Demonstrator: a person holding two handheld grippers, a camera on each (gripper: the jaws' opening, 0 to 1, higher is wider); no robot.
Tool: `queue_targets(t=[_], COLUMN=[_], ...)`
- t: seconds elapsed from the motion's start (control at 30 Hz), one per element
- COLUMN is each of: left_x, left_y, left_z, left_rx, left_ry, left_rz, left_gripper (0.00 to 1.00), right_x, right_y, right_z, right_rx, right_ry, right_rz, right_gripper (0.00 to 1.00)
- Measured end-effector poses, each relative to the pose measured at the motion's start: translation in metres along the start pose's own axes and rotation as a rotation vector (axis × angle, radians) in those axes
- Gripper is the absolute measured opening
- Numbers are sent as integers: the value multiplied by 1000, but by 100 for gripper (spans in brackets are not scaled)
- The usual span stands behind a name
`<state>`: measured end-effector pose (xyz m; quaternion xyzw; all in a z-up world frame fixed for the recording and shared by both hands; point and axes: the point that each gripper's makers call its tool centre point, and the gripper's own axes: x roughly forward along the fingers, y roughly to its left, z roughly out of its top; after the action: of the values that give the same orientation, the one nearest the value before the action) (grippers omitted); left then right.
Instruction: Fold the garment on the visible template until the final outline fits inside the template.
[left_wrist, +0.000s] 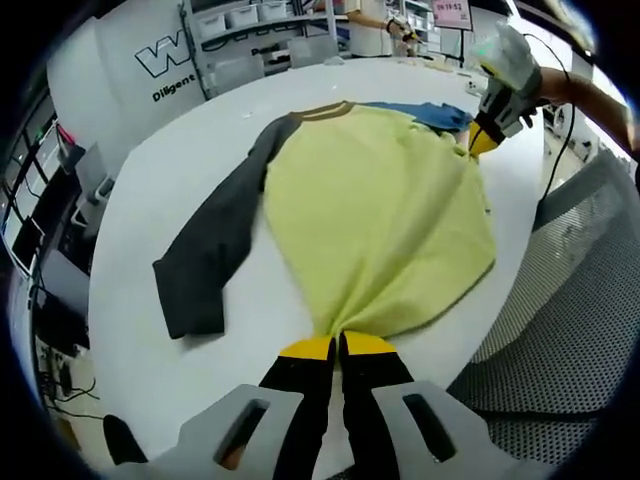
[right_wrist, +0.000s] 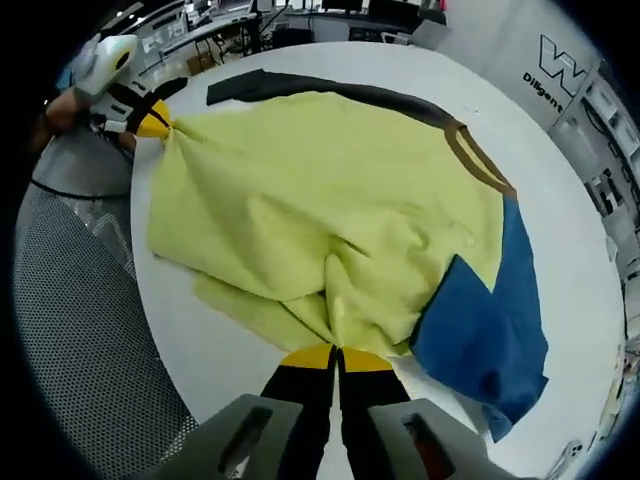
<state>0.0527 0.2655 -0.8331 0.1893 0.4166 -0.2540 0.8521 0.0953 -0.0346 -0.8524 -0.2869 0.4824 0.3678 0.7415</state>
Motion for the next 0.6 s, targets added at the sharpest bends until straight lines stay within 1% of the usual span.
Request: queue_targets(t=[0.1,0.2,0.23,0.3,0.37,0.47,0.5,0.6], left_x=[0,0,0,0,-2,-2,-2,-2], left_y=[-1,-1,-1,-1,1,0,-1,-1], left_z=[0,0,0,1,2,2,1,1], left_rx=[2,3,3,8,4,-4,-5,2], left_ry=[2,4,5,4,-3,-5,1,-2], left_rz=[0,-1,-1,0,3,0,-7,-4], left_gripper=[5,5,5,5,5,5,5,5], right_x=[2,2,-1,-8,-12,-17,-20,-21], right_y=[0,-1,-4,-9,-9,-4,2,7], right_z=[0,1,1,2,4,8,9,12], right_rx=[-3,12,14,-12,11,11,22,29], right_ry=[0,-7,-13,-25,-35,-67,-76,-92], right_rz=[-4,-8,-23,-55,-62,-56,-44,-37], right_gripper=[0,0,3,10,11,12,11,18])
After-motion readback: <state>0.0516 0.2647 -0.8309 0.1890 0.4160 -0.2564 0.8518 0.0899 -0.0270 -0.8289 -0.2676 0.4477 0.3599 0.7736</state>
